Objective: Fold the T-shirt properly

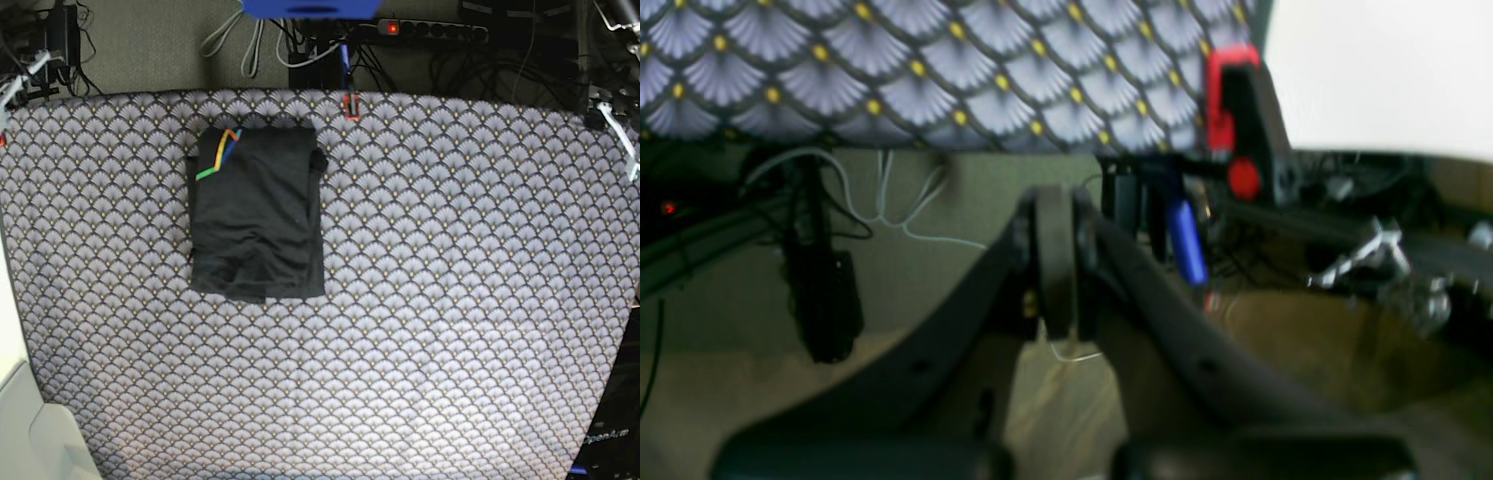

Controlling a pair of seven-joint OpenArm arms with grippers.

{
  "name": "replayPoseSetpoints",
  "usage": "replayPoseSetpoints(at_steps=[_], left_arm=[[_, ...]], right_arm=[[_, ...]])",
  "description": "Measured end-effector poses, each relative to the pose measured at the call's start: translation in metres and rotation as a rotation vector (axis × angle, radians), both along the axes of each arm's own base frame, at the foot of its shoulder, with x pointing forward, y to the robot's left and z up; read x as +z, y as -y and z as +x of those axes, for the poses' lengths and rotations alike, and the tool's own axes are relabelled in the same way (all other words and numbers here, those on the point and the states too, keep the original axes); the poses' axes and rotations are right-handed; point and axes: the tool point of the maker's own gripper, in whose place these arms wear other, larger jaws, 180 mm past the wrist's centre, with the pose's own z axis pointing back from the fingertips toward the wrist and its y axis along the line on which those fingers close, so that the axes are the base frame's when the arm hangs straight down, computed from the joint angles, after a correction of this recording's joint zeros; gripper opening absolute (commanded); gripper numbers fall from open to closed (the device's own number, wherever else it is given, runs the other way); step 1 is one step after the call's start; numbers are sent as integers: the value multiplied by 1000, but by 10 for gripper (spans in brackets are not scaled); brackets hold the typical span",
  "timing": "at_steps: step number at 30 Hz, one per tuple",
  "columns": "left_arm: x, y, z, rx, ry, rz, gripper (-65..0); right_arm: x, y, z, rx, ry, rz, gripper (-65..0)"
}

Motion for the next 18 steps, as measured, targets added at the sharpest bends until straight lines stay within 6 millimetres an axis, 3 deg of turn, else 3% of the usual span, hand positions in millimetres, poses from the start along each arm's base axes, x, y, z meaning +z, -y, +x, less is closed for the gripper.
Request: replayPoseSetpoints(at_steps=[3,5,8,10,12,14,16,18], left_arm=[[-6,2,-17,3,-10,-13,0],[-34,5,-81,33,-237,26,0],[-66,50,-148,29,-329,-113,0],[-72,57,-167,52,-358,-114,0],[-71,59,-165,49,-333,-119,0],[-73,68,-161,60,-279,-142,0],[-74,76,-183,97,-280,-166,0],[-76,80,-220,139,-338,-172,0]], right_arm=[[1,6,-10,-42,-6,-6,-650],[8,17,-16,-77,7,-26,-650],[16,30,-31,-124,2,-57,-650],[11,36,-49,-166,-27,-55,-650],[3,41,-67,-202,-80,-46,-650],[-4,41,-74,-211,-85,-17,-650],[-15,41,-87,-234,-115,14,-650],[-27,41,-108,-270,-181,34,-650]])
